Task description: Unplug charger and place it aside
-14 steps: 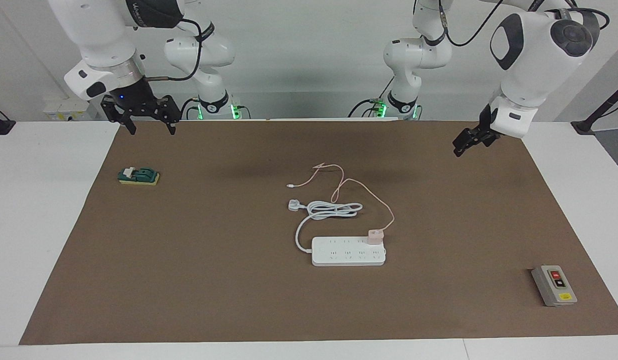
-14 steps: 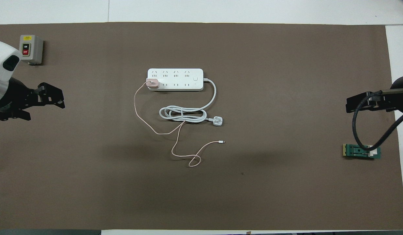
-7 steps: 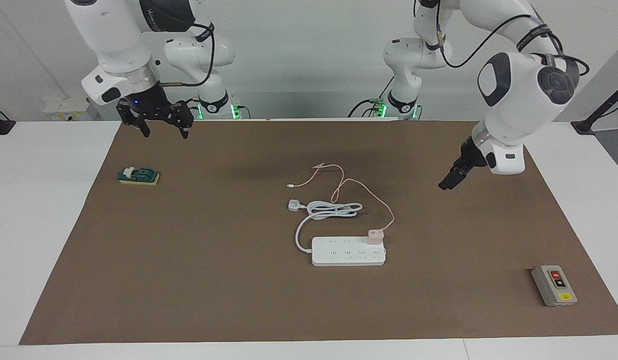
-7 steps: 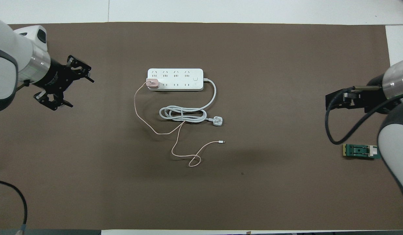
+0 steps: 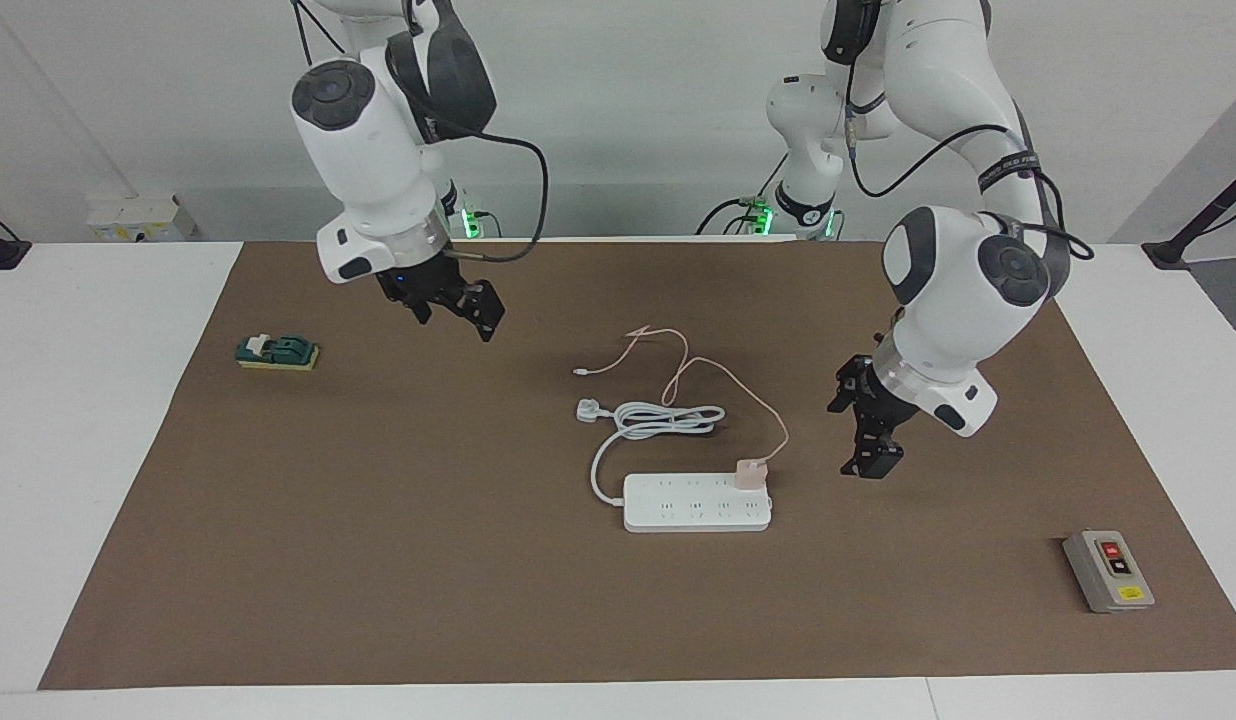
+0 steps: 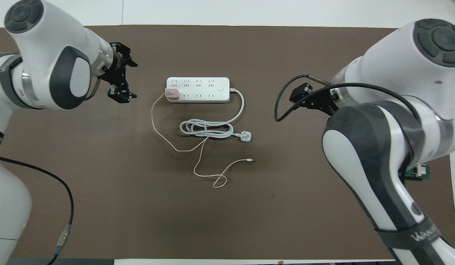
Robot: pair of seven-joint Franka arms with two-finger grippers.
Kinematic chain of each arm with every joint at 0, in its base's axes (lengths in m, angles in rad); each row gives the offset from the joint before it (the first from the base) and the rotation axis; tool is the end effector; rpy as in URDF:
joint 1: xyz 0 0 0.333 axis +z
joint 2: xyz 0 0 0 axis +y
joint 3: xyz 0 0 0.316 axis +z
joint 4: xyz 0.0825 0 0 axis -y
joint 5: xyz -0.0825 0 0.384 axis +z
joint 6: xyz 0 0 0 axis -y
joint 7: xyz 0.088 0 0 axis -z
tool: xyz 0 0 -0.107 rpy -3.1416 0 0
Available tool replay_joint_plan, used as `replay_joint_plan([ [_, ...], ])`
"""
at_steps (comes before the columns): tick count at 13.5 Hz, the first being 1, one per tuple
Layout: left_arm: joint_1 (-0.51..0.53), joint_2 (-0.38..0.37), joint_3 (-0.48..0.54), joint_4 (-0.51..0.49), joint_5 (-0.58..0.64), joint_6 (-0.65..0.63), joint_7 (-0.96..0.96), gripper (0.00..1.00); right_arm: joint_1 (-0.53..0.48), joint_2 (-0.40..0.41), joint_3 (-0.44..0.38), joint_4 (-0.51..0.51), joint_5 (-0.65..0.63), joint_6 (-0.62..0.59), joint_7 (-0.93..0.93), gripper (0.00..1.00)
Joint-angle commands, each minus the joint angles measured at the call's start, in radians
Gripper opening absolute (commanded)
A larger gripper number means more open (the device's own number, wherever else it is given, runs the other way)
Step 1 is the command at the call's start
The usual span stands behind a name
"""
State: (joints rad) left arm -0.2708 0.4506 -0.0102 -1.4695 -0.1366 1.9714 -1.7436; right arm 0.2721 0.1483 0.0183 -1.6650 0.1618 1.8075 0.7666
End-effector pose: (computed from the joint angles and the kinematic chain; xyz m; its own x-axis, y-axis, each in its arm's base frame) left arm 0.6652 -0.1999 0.4259 0.0580 0.9886 -0.1386 0.9982 -0.0552 0.0242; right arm 0.5793 0.1865 0.5148 0.8675 -0.4835 -0.1167 -0.4951 -0.8621 -0.1084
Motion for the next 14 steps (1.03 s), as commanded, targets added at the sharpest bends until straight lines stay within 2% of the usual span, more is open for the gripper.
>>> replay_joint_plan([
  [1,-0.094,0.025,0.024,-0.024,0.057,0.050,-0.109,1.00,0.044,0.075,-0.001,0.027,0.077,0.087,0.178,1.00],
  [4,-0.125,0.045,0.026,-0.060,0.071,0.118,-0.163,1.00,0.097,0.161,-0.001,0.050,0.160,0.185,0.350,1.00],
  [7,-0.156,0.056,0.027,-0.123,0.104,0.179,-0.204,1.00,0.148,0.371,-0.003,0.252,0.166,0.200,0.583,1.00],
  [8,-0.157,0.051,0.027,-0.146,0.106,0.193,-0.205,1.00,0.153,0.417,-0.001,0.292,0.168,0.223,0.632,1.00],
  [11,-0.156,0.051,0.026,-0.166,0.120,0.239,-0.203,1.00,0.162,0.511,0.000,0.326,0.258,0.315,0.717,1.00],
  [12,-0.153,0.051,0.026,-0.167,0.118,0.244,-0.203,0.96,0.162,0.546,0.000,0.341,0.306,0.329,0.734,1.00],
  [14,-0.153,0.051,0.026,-0.172,0.120,0.256,-0.203,0.82,0.167,0.660,-0.001,0.466,0.332,0.316,0.792,1.00],
])
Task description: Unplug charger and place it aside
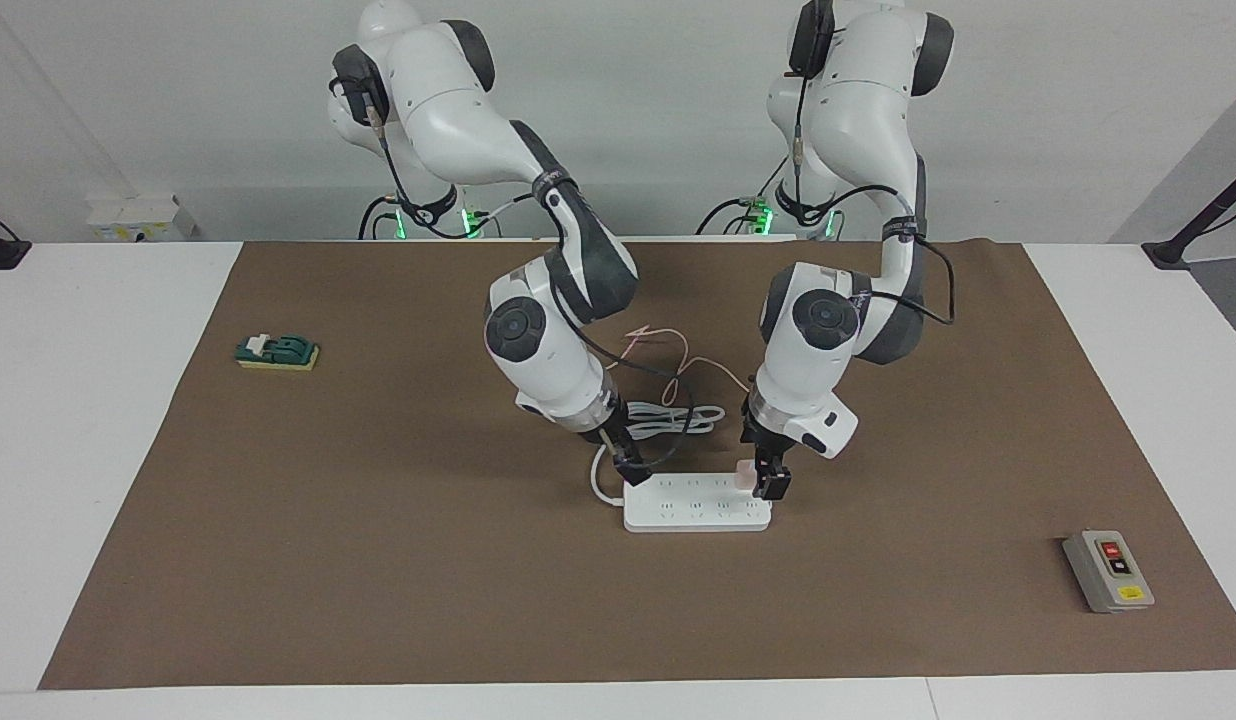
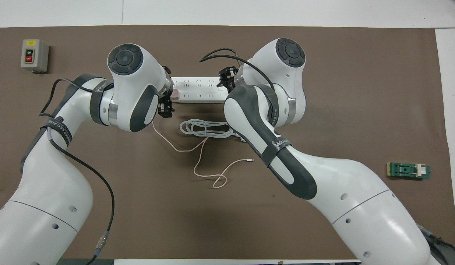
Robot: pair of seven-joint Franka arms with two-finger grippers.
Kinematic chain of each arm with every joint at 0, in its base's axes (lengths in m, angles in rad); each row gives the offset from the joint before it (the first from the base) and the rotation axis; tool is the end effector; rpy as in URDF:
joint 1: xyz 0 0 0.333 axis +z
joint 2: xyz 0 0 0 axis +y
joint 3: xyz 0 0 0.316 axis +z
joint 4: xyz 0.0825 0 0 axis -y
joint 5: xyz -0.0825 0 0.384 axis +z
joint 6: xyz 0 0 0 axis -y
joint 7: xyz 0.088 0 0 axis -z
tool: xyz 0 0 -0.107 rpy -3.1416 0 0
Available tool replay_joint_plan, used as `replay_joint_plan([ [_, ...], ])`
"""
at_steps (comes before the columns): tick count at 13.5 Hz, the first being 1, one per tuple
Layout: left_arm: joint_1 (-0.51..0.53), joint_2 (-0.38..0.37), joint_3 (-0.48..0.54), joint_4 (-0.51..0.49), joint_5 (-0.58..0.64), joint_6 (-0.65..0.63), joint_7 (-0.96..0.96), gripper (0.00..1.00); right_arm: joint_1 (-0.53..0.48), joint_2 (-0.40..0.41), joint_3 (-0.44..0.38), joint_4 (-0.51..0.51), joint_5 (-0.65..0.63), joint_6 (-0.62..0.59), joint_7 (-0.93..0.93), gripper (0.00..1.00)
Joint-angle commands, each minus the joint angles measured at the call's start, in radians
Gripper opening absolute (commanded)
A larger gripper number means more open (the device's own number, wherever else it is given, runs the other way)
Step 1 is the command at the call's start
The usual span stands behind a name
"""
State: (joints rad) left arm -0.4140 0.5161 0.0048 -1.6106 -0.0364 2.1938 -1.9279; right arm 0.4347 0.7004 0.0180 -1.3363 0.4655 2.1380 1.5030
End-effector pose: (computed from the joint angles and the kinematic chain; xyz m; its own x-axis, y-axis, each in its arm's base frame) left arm 0.6345 -0.2771 0.3337 0.0338 0.9982 -0.0501 0.9981 -0.0312 0.0526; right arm 0.6650 0.3414 0.3295 0.2695 -0.8727 -0.4072 -0.9621 -0.2621 -0.0751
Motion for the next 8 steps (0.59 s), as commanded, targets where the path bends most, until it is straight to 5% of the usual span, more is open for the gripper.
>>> replay_joint_plan([
  [1,-0.011,-0.014,0.011,-0.032,0.020,0.047,-0.020,0.72,0.001,0.135,0.000,0.164,0.033,-0.012,0.062,1.00],
  [3,-0.011,-0.014,0.011,-0.037,0.018,0.053,-0.022,0.50,-0.008,0.177,0.000,0.213,0.060,-0.018,0.069,1.00],
  [5,-0.009,-0.014,0.011,-0.037,0.018,0.060,-0.022,0.06,-0.013,0.203,0.000,0.236,0.088,-0.015,0.074,1.00],
  [8,-0.008,-0.014,0.011,-0.040,0.018,0.069,-0.022,0.00,-0.014,0.211,0.000,0.244,0.093,-0.018,0.074,1.00],
])
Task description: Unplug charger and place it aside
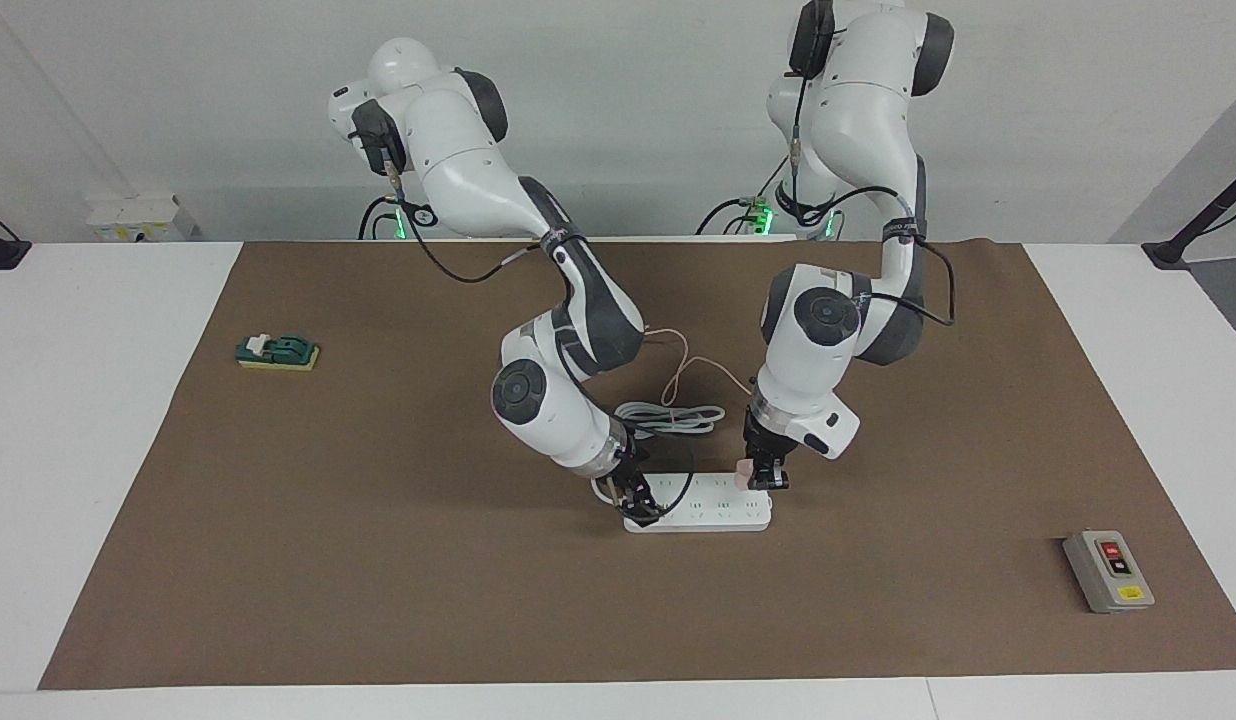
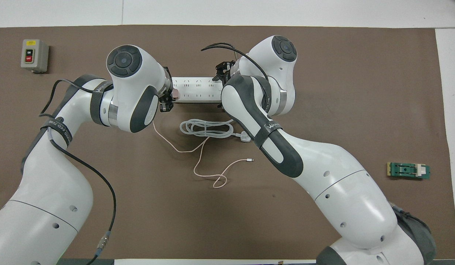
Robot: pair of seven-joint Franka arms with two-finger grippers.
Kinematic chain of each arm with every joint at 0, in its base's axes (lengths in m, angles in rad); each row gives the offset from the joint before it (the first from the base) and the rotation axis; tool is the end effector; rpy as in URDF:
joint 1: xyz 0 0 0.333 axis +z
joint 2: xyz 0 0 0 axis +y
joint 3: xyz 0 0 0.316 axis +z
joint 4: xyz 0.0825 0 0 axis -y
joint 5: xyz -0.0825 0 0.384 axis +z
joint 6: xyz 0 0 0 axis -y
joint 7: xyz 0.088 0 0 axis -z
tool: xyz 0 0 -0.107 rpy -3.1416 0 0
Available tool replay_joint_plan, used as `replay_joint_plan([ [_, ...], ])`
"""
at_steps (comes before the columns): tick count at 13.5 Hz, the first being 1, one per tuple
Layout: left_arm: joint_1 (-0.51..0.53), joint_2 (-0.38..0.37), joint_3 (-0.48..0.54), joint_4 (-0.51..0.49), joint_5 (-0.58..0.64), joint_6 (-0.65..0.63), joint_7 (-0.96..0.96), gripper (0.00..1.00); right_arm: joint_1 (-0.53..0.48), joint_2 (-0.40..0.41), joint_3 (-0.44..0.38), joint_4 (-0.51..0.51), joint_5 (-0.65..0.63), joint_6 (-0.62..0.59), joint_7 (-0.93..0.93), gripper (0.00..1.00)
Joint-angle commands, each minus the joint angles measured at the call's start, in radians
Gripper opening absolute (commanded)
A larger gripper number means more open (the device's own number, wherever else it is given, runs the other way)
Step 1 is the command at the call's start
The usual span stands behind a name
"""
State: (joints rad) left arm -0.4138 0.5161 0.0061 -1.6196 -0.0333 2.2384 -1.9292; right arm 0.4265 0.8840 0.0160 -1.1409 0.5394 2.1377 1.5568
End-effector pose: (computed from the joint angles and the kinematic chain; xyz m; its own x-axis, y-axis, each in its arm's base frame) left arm 0.6372 -0.2769 0.3338 0.0335 0.9977 -0.0594 0.9958 -0.0283 0.0870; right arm 0.6973 0.3505 0.2847 0.1701 -0.8653 -0.4715 -0.9847 -0.1678 -0.0473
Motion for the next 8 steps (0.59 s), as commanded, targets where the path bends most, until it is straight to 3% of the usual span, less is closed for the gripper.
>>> replay_joint_plan([
  [1,-0.008,-0.014,0.009,-0.031,0.015,0.026,-0.021,0.00,-0.006,0.033,-0.002,0.062,0.019,-0.015,0.019,1.00],
  [8,-0.011,-0.019,0.009,-0.057,0.016,0.046,-0.014,0.00,-0.012,0.076,-0.004,0.109,0.014,-0.004,0.006,1.00],
])
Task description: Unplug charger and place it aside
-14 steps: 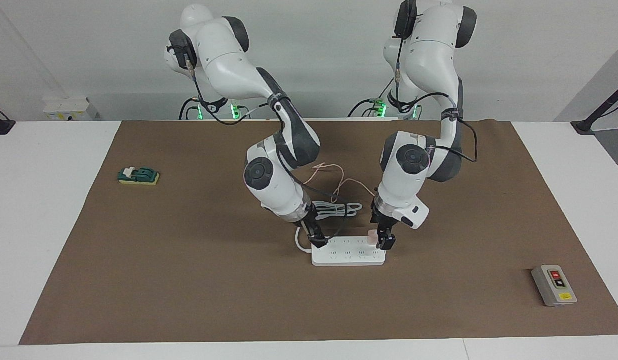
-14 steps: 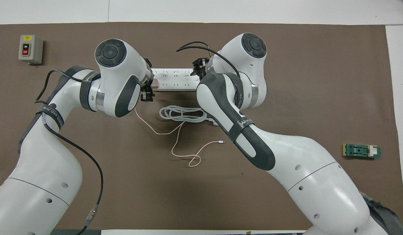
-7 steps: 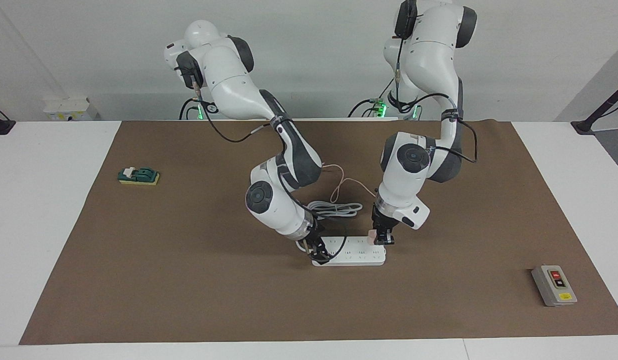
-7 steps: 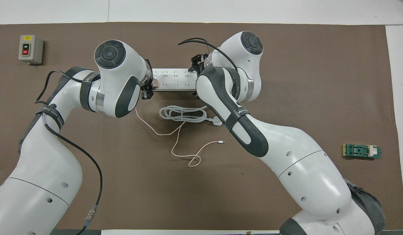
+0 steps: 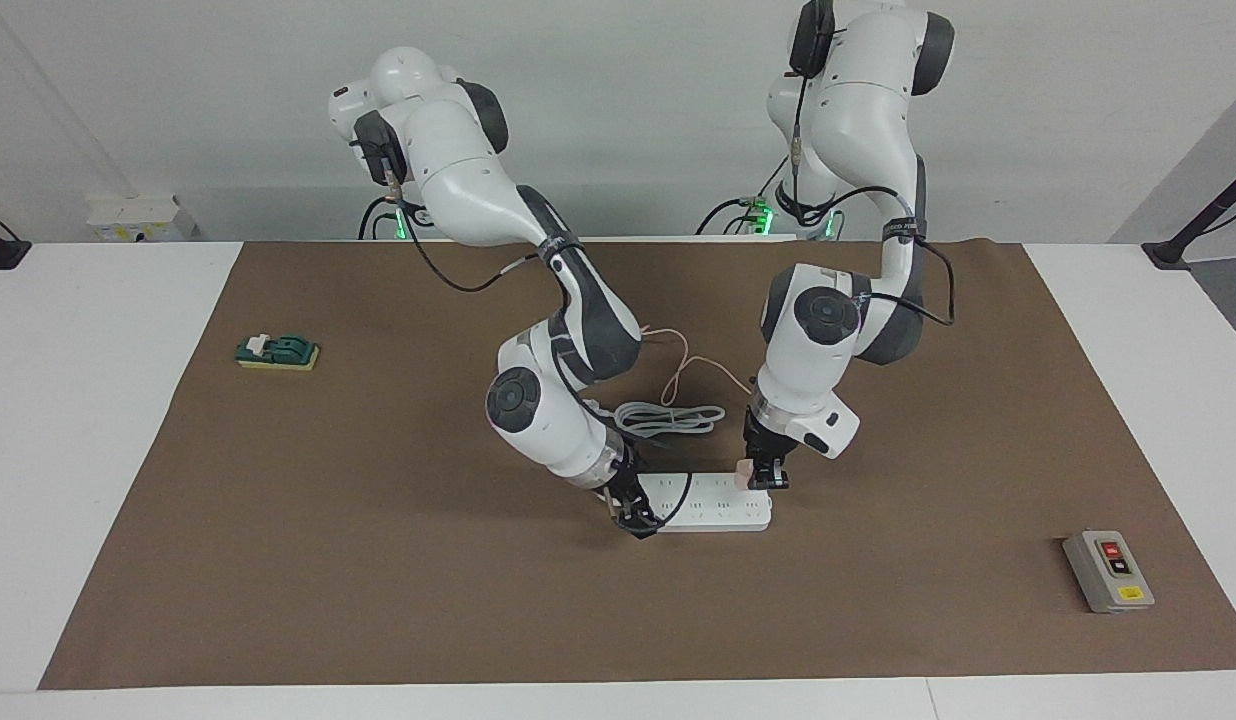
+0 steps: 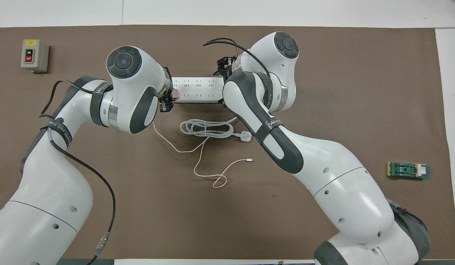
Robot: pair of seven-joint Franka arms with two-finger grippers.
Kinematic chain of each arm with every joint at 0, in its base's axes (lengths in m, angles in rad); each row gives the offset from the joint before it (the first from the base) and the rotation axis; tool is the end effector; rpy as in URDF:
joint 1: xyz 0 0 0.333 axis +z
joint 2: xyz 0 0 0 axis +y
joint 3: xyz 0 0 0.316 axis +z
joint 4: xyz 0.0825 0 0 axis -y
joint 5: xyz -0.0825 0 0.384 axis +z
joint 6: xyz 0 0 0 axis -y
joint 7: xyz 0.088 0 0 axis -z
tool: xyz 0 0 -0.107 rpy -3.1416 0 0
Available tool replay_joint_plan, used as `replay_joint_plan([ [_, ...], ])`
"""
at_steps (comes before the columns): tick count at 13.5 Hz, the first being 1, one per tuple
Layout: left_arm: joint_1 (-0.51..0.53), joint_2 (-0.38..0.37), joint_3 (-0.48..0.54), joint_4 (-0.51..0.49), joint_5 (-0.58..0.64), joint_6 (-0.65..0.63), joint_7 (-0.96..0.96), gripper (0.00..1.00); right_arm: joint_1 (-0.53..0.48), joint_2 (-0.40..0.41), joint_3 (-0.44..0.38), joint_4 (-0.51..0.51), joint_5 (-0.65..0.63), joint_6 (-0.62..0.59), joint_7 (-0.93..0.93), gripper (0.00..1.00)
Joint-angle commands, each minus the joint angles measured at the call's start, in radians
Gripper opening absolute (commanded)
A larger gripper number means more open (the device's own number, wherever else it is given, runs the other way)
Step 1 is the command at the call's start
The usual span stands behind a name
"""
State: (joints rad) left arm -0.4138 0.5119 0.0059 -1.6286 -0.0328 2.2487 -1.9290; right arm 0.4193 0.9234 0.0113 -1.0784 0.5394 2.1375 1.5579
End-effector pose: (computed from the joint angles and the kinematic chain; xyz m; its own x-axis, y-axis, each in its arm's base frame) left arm 0.6361 -0.2765 0.3336 0.0342 0.9976 -0.0609 0.9953 -0.0285 0.0923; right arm 0.7095 0.3468 0.2840 0.1702 -0.8642 -0.4735 -0.9853 -0.1559 -0.0697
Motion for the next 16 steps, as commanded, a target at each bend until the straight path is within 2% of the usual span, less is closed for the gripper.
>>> replay_joint_plan([
  [1,-0.011,-0.015,0.009,-0.048,0.016,0.035,-0.015,0.00,-0.005,0.040,0.001,0.046,0.014,-0.004,0.004,1.00],
  [4,-0.010,-0.015,0.009,-0.048,0.016,0.034,-0.013,0.00,-0.004,0.055,0.001,0.045,0.014,0.008,-0.016,1.00],
  [5,-0.010,-0.015,0.009,-0.048,0.016,0.034,-0.013,0.00,-0.004,0.055,0.001,0.041,0.014,0.018,-0.016,0.91],
  [6,-0.010,-0.015,0.009,-0.048,0.016,0.032,-0.013,0.00,-0.002,0.055,0.001,0.040,0.014,0.019,-0.015,0.60],
  [7,-0.008,-0.015,0.009,-0.048,0.016,0.032,-0.013,0.00,-0.001,0.055,0.001,0.038,0.011,0.021,-0.016,0.36],
  [8,-0.008,-0.015,0.009,-0.048,0.016,0.032,-0.013,0.00,0.000,0.055,0.001,0.037,0.010,0.021,-0.018,0.33],
  [13,0.001,-0.015,0.011,-0.031,0.016,0.000,-0.008,0.00,0.003,0.055,-0.001,0.034,0.008,0.022,-0.018,0.33],
  [16,0.018,-0.015,0.011,0.050,0.017,-0.092,-0.001,0.00,0.004,0.054,-0.001,0.025,0.007,0.022,-0.018,0.33],
])
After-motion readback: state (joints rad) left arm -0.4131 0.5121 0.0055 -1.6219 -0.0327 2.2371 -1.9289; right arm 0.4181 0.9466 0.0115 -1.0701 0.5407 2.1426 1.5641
